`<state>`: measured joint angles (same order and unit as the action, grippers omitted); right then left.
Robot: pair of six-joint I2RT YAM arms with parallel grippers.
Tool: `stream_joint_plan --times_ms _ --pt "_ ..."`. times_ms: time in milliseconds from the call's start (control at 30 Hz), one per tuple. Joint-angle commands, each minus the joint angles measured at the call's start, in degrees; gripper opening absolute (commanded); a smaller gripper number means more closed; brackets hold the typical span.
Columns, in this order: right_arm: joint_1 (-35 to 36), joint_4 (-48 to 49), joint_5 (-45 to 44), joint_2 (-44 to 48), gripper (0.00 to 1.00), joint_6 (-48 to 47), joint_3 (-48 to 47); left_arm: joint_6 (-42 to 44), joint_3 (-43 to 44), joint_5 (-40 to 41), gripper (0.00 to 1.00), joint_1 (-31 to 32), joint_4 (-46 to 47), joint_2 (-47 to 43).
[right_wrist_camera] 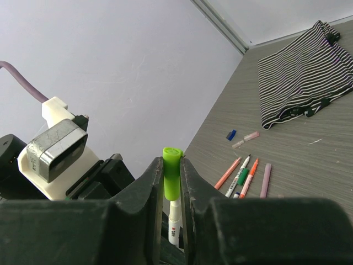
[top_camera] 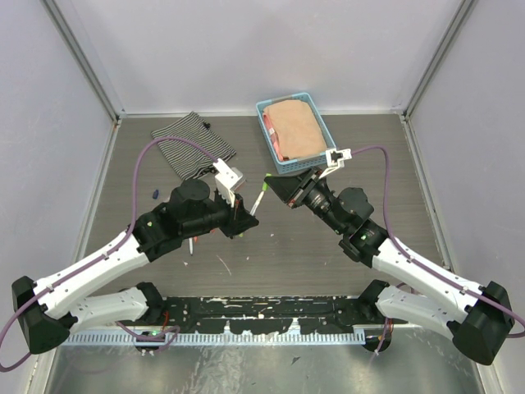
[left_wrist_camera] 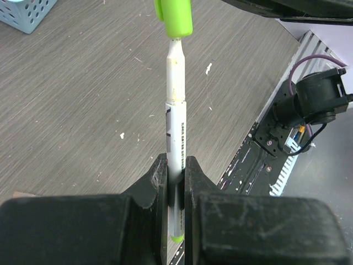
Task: Insert the pens into the pen caps
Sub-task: Insert the pen cap onto the pen.
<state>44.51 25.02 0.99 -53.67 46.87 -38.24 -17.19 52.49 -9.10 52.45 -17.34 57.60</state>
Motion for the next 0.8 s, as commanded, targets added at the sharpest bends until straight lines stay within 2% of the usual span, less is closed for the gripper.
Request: stream_joint_plan --times_ms 0,767 --pt "0.84 2.17 1.43 -0.2 0.0 0.66 0.37 -0.3 1.08 0.92 0.0 0.22 4.74 -0.44" --pt "0.93 3.26 -5.34 2.37 0.0 0.84 0.56 -0.39 1.37 -0.73 0.0 0.27 4.89 0.99"
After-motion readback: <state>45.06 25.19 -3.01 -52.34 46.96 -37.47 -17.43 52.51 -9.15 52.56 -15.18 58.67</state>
